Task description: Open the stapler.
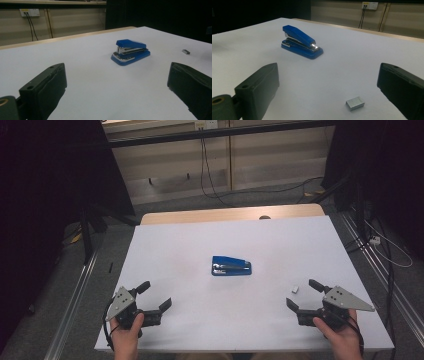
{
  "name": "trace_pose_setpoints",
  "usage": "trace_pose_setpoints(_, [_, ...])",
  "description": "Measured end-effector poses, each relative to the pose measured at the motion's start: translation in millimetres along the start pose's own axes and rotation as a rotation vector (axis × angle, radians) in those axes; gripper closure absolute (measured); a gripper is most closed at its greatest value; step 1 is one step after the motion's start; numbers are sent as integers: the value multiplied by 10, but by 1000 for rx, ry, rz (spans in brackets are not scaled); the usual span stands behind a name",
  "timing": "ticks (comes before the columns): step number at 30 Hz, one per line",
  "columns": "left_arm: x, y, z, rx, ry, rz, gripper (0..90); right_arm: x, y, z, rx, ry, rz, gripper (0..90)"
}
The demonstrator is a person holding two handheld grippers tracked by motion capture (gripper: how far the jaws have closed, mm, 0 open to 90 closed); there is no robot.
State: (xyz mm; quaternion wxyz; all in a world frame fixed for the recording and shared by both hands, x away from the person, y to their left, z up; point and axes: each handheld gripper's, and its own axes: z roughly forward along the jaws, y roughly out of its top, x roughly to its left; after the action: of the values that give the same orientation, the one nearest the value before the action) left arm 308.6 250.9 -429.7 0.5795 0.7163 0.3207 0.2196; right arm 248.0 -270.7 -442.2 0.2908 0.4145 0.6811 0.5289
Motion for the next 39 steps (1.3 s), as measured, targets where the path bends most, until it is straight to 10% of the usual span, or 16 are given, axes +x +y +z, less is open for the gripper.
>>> trace_pose_setpoints(39, [-71,149,480,43,-90,-7,25,132,279,383,21,27,-56,36])
